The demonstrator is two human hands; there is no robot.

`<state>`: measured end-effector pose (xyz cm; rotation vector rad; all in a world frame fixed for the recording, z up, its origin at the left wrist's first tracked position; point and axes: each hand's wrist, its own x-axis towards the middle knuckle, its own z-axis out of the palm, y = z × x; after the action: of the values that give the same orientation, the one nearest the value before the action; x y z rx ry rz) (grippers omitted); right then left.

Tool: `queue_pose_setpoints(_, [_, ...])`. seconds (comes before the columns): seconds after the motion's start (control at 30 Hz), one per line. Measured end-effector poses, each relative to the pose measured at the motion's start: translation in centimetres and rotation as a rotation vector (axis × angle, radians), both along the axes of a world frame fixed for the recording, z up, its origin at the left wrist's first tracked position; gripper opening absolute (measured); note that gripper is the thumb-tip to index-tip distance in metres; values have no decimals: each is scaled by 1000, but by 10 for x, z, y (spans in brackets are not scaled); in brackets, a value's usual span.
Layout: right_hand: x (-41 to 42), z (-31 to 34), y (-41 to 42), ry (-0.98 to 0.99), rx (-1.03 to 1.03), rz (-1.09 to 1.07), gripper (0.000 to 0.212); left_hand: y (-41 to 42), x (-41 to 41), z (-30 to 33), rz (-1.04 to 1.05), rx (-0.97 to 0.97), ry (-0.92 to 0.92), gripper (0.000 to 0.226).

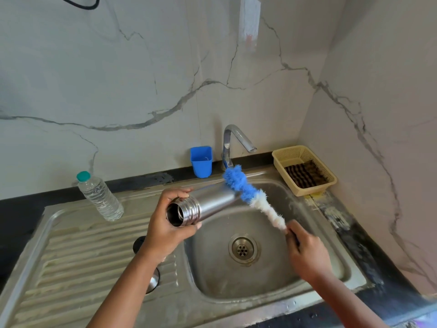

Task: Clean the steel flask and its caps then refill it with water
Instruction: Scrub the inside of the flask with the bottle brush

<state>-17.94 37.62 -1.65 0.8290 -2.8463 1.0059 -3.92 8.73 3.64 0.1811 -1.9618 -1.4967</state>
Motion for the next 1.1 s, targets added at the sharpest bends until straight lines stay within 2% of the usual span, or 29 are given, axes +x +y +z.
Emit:
queue_pose_setpoints(0.07, [11,12,-4,59,-55,138,28,-5,-1,-5,-3,-92,-32,65])
queue_pose_setpoints(0.13, [26,23,-7,85,-123,289,26,-5,-2,-5,9,-51,-103,62])
queue_pose_setpoints(0.2, [24,21,-7,83,-97,271,22,-4,-2,-5,22,-57,-111,61])
queue_pose_setpoints(0.3, [-2,5,-7,27,46,34,23,-6,-4,-4,4,-182,-47,62])
queue_pose_setpoints(0.37, [-11,2,-6,-10,89,-25,25,-7,-5,-2,-21,-198,-43,65])
queue_pose_setpoints(0.47, [4,11,-10,56,-13,176,21,-8,-6,-4,-20,-199,-67,68])
queue_pose_setpoints(0.57, [10,6,-18,-13,-105,287,25,-8,-6,-5,-24,-145,-115,70])
queue_pose_setpoints(0.63, [-3,-2,-26,-70,-1,164,21,-8,-4,-5,-71,-165,-127,71])
queue_pose_setpoints(0.7, [-20,-3,-34,-176,234,-14,9,-9,-1,-2,-134,-210,-161,71])
queue_pose_setpoints(0.77, [-33,0,-41,-304,353,-67,22,-10,2,1,-195,-228,-202,73])
queue_pose_setpoints(0.8, [-37,1,-45,-371,333,-21,35,-11,2,2,-223,-230,-215,73])
queue_pose_setpoints(0.93, [-38,19,-63,-599,204,367,97,-11,1,9,-336,-235,-282,70])
queue_pose_setpoints(1.0, [-37,23,-73,-572,276,511,112,-9,1,15,-400,-198,-319,68])
queue_pose_setpoints(1.1, [-34,21,-86,-339,433,602,104,-6,3,21,-464,-118,-337,67])
